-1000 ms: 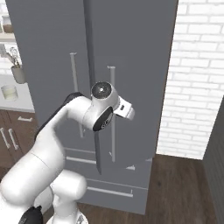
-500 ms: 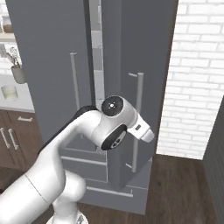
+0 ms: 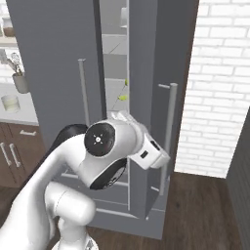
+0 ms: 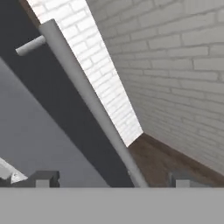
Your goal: Grab a lemon wedge from the fridge and one ice cube from the ice bowl, and put them in the glass of lemonade.
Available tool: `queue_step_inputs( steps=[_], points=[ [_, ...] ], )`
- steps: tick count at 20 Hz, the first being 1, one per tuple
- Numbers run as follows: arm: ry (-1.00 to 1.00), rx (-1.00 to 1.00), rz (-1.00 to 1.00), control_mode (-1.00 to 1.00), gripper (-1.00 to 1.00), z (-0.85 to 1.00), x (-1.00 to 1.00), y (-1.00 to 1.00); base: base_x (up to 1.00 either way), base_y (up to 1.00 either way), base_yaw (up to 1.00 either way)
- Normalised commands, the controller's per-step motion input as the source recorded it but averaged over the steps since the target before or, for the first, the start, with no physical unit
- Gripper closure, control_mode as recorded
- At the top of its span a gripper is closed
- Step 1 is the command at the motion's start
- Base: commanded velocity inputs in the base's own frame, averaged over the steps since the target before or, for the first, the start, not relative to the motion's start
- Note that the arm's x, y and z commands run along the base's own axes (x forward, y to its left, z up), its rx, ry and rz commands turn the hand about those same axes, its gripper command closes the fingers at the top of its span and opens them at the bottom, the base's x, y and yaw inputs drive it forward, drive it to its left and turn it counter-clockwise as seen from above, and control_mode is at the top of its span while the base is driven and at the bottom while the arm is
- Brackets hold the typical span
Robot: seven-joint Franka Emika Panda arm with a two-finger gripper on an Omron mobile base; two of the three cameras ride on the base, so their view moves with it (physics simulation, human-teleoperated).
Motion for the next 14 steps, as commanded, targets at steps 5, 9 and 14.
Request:
queue_step_inputs(
  steps=[5,9,14],
  points=[
    [-0.08,-0.10,0.04,-1.00,-1.00,0.53,-0.37,0.53,0.00,0.00,0.00],
    [0.11,-0.24,0.00,-1.00,-1.00,0.41,0.55,0.97,0.00,0.00,0.00],
    [0.24,-0.27,-0.03,-1.00,-1.00,0.54,0.30,1.00,0.00,0.00,0.00]
  ],
)
